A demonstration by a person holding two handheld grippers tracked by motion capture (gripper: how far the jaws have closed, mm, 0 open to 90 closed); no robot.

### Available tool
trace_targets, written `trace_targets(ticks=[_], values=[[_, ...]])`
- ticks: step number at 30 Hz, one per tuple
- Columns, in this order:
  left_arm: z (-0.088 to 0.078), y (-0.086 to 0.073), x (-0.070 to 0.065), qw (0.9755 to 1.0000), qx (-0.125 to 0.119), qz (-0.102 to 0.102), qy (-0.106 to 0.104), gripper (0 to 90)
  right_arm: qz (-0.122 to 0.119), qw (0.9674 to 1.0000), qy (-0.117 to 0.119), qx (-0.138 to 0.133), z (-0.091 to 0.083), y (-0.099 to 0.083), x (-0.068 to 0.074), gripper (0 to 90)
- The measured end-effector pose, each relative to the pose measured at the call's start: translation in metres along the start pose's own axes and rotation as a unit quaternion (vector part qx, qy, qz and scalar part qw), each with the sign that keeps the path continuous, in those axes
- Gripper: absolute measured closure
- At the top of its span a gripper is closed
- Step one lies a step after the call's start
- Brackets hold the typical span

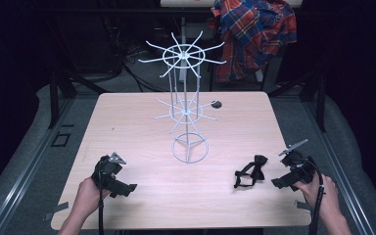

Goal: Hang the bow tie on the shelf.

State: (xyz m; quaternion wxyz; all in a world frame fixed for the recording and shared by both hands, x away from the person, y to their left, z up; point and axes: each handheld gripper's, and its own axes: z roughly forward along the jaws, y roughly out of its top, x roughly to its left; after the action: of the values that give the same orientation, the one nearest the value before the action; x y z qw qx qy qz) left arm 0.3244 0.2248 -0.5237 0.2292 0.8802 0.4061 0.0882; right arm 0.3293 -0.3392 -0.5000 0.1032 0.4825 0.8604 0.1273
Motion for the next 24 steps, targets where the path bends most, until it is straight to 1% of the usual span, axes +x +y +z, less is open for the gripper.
trace_targets(ticks=[1,2,3,4,5,6,8,10,12,13,15,16,17,18,20,21,22,23,24], values=[[0.0,-0.001,0.0,1.0,0.001,-0.002,0.001,0.0,0.002,1.0,0.004,-0.001,0.0,0.0,-0.001,0.0],[0.0,-0.001,0.001,1.0,0.003,-0.003,0.001,0.0,-0.004,1.0,0.0,0.004,0.0,0.0,-0.003,0.0],[0.001,-0.002,0.001,1.0,0.003,-0.004,0.001,0.0,-0.001,1.0,0.004,-0.001,0.001,0.0,-0.004,0.0],[0.001,-0.003,0.002,1.0,0.003,-0.006,-0.001,0.0,0.001,1.0,0.009,0.0,0.001,0.001,-0.005,0.0],[0.001,-0.003,0.002,1.0,0.003,-0.006,-0.001,0.0,0.001,1.0,0.009,0.0,0.001,0.001,-0.005,0.0],[0.002,-0.003,0.003,1.0,0.003,-0.009,-0.002,0.0,-0.001,0.9999,0.012,0.0,0.002,0.001,-0.005,0.0],[0.003,-0.003,0.003,0.9999,0.004,-0.009,-0.003,0.0,-0.005,1.0,0.007,0.004,0.002,0.001,-0.005,0.0],[0.003,-0.003,0.003,0.9999,0.003,-0.009,-0.003,0.0,-0.017,0.9997,0.01,0.013,0.004,0.002,-0.004,0.0],[0.003,-0.004,0.003,0.9999,0.002,-0.009,-0.003,0.0,-0.014,0.9998,0.015,0.009,0.005,0.003,-0.003,0.0],[0.002,-0.005,0.003,0.9999,0.001,-0.011,-0.002,0.0,-0.019,0.9997,0.01,0.011,0.005,0.004,-0.003,0.0],[0.001,-0.006,0.004,0.9999,-0.003,-0.016,0.003,0.0,-0.022,0.9996,0.019,0.006,0.006,0.006,-0.001,0.0],[0.0,-0.006,0.004,0.9998,-0.005,-0.019,0.005,0.0,-0.025,0.9996,0.009,0.003,0.006,0.007,0.001,0.0],[0.0,-0.006,0.004,0.9998,-0.005,-0.019,0.005,0.0,-0.025,0.9996,0.009,0.003,0.006,0.007,0.001,0.0],[0.0,-0.006,0.005,0.9997,-0.008,-0.022,0.007,0.0,-0.035,0.9994,0.004,-0.008,0.004,0.01,0.003,0.0],[0.001,-0.006,0.006,0.9997,-0.007,-0.023,0.008,0.0,-0.038,0.9992,0.003,-0.01,0.002,0.011,0.004,0.0],[0.001,-0.006,0.006,0.9997,-0.005,-0.022,0.006,0.0,-0.035,0.999,0.004,-0.028,0.002,0.012,0.005,0.0],[0.002,-0.006,0.006,0.9997,-0.004,-0.022,0.006,0.0,-0.04,0.9989,0.001,-0.025,0.0,0.013,0.005,0.0],[0.001,-0.006,0.006,0.9997,-0.004,-0.022,0.007,0.0,-0.037,0.9987,0.002,-0.035,0.0,0.013,0.006,0.0],[0.001,-0.007,0.006,0.9997,-0.005,-0.023,0.007,0.0,-0.04,0.9987,0.002,-0.032,-0.001,0.014,0.005,0.0]])
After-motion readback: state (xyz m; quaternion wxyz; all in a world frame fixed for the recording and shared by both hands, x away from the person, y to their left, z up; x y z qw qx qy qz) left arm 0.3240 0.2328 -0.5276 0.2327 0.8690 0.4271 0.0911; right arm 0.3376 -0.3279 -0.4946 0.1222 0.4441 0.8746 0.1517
